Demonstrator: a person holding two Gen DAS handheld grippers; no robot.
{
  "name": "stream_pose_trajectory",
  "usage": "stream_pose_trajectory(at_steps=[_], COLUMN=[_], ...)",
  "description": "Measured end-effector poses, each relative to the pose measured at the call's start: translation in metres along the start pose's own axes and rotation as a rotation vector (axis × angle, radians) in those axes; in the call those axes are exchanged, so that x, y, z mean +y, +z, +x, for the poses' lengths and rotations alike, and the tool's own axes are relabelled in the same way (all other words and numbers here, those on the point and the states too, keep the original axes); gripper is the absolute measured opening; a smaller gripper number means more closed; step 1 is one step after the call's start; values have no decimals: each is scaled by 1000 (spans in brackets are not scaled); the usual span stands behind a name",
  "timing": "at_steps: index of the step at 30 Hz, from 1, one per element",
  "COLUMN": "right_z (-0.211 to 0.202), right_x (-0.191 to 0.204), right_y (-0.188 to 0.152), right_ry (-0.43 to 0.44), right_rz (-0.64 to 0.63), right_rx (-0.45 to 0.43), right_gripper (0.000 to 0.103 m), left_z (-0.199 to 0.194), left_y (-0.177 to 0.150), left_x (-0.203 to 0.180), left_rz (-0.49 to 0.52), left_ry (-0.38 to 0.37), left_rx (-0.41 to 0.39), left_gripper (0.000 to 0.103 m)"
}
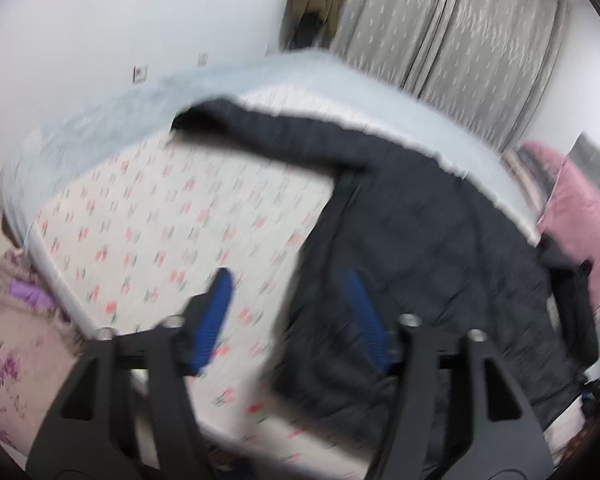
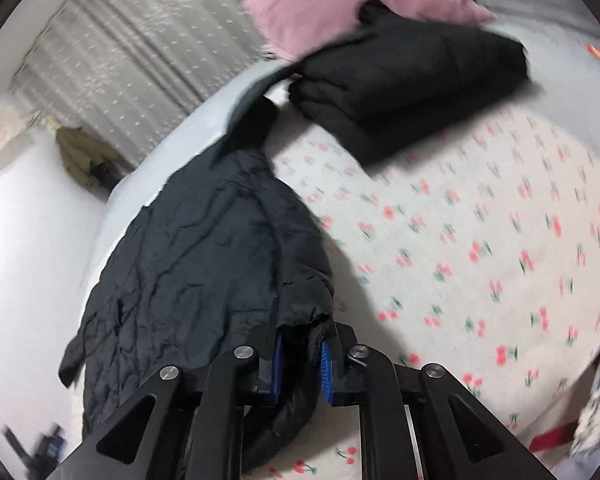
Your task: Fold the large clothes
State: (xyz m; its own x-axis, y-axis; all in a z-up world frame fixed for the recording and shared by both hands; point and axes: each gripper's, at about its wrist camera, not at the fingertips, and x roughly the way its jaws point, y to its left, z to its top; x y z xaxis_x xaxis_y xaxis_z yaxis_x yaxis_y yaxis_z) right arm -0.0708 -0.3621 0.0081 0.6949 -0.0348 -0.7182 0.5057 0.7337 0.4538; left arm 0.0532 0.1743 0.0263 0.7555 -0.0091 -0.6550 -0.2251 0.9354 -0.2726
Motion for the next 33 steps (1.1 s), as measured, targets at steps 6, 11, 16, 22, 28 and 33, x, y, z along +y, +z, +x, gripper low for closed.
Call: stream_pose_trajectory(at_steps=[6,11,16,22,28,33], right_z=[-11,-43,-31,74,133,182], right_x=[67,67,64,10,-45,-81], right_y=[40,56,82,196,299,345], right_ry=[-17,-126,-22,69,42,-65], right_rz=[-202,-195,-164,119,312,437], right_rx=[-58,-165,-189,-128,-198,-164], right_gripper=[18,35,94,94,92,73], left_z=[25,87,139,180,190,194], left_y=[37,39,9,-15,-9,-13], left_x=[-104,-172,-225,-213,-208,-215], left_rz=[148,166,211,252,168,229], left_ry=[-215,-302,-322,-273,-332,-298], left_rx=[68,221,232,292,331,313], left_gripper=[74,74,74,74,74,74])
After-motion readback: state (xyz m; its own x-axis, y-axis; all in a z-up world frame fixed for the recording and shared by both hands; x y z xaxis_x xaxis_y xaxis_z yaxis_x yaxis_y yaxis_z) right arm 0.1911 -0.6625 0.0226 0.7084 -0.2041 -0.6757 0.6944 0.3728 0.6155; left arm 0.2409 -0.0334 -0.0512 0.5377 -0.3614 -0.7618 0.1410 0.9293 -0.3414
